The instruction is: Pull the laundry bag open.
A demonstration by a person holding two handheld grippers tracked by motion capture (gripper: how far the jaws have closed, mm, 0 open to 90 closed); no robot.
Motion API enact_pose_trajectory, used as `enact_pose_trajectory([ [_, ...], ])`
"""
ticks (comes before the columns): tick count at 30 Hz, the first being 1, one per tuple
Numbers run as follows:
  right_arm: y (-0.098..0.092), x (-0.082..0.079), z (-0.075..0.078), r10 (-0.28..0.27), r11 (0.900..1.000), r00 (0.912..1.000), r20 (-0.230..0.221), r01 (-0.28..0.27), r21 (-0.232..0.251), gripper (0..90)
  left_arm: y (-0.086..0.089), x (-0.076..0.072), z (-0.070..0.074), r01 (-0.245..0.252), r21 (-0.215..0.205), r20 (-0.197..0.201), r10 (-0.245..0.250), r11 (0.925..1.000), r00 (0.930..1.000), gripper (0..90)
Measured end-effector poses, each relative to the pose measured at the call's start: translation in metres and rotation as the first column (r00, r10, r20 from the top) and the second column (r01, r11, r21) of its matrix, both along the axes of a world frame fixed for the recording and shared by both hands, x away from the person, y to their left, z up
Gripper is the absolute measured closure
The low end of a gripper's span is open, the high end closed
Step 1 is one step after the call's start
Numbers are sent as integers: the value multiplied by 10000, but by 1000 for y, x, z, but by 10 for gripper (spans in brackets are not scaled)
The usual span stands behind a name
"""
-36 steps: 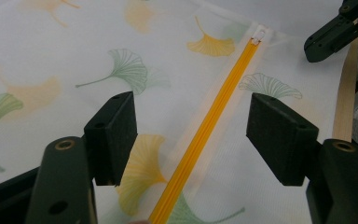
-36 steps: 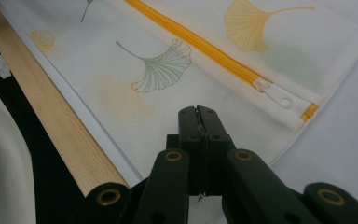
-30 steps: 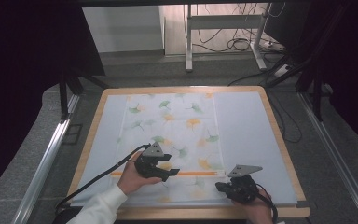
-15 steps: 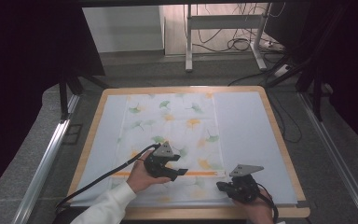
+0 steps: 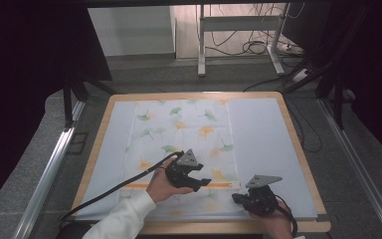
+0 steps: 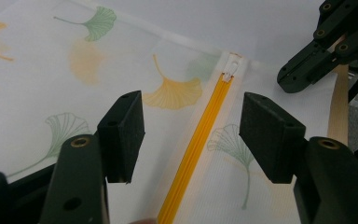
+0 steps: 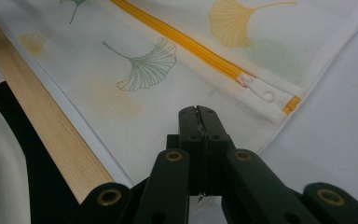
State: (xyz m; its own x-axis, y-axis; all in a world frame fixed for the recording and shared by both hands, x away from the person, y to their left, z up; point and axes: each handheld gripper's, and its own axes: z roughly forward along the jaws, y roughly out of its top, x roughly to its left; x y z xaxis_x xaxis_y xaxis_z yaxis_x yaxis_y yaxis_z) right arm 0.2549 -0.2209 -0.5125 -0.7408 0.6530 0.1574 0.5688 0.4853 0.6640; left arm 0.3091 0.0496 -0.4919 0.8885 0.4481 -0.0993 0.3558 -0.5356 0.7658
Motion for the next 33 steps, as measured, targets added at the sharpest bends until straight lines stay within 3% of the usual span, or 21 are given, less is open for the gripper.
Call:
enact_pose_trajectory([
  [6,0,0,0,9,10000,10000,-67,-9,3,888,-10,3,0,132,-62,-97,-133,9999,9999,409],
  [14,0,0,0,9,10000,10000,-38,-9,4,889,-31,7,-3,466,280,23,-467,9985,9989,433],
  [19,0,1,0,14,10000,10000,-63,-15,-10,889,-40,10,-1,545,247,-3,-545,9982,9985,441],
  [27,0,1,-1,-7,10000,10000,-92,6,-75,890,-56,13,-3,783,681,190,-798,9946,9966,446],
  [29,0,2,-1,-2,9999,9999,-101,0,-110,889,-59,14,-5,636,453,302,-650,9969,9974,458],
  [33,0,1,0,-23,10000,10000,-82,23,-55,889,-63,17,-8,778,513,260,-792,9956,9965,462],
])
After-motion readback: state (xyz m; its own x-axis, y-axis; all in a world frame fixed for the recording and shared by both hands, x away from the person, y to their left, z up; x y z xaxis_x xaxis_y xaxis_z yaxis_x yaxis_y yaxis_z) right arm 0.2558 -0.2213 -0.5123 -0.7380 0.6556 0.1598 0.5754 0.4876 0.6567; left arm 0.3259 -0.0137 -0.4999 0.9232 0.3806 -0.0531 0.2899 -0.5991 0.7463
